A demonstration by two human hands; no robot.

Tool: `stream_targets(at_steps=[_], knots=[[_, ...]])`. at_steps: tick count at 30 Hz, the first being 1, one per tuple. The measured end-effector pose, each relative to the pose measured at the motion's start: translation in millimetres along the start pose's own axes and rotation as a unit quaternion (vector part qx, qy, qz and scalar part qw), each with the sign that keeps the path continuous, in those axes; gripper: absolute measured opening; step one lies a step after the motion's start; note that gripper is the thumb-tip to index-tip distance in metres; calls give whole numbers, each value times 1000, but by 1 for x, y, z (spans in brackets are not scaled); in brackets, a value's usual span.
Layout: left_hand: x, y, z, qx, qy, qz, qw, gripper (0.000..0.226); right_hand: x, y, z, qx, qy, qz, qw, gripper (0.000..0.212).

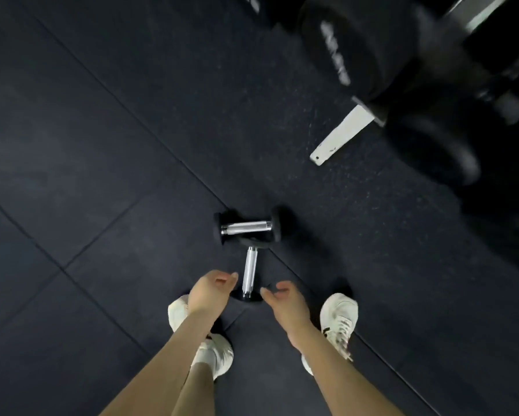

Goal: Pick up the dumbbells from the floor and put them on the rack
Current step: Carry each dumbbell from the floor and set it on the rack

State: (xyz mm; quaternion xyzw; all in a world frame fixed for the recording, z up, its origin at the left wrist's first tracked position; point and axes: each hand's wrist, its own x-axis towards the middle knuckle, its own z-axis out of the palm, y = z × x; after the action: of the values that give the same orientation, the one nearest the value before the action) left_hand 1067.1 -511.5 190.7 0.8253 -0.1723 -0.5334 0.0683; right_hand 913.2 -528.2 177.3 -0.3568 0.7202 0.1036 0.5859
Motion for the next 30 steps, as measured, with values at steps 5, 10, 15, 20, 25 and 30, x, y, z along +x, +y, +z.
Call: stream_targets(at_steps=[5, 10, 15, 20, 25, 30], knots=[[111, -39, 60, -27, -39, -5, 999, 35, 112, 34, 56, 13, -9, 36, 999, 60], [185, -66, 112, -86, -100, -16, 991, 6, 191, 57, 90, 40, -48, 51, 997, 60], [218, -71, 132, -171, -158, -4, 973, 25, 228, 70, 104, 62, -119, 49, 990, 32], [210, -65, 126, -221, -159, -32, 962, 31, 214, 66, 98, 90, -127, 50, 986, 27], [158, -52, 105, -252, -148, -38, 956, 33, 160, 51, 68, 63, -141, 15, 988, 8], [66, -6, 70, -283, -98, -42, 953, 28, 64, 20, 21, 28, -126, -17, 992, 14]])
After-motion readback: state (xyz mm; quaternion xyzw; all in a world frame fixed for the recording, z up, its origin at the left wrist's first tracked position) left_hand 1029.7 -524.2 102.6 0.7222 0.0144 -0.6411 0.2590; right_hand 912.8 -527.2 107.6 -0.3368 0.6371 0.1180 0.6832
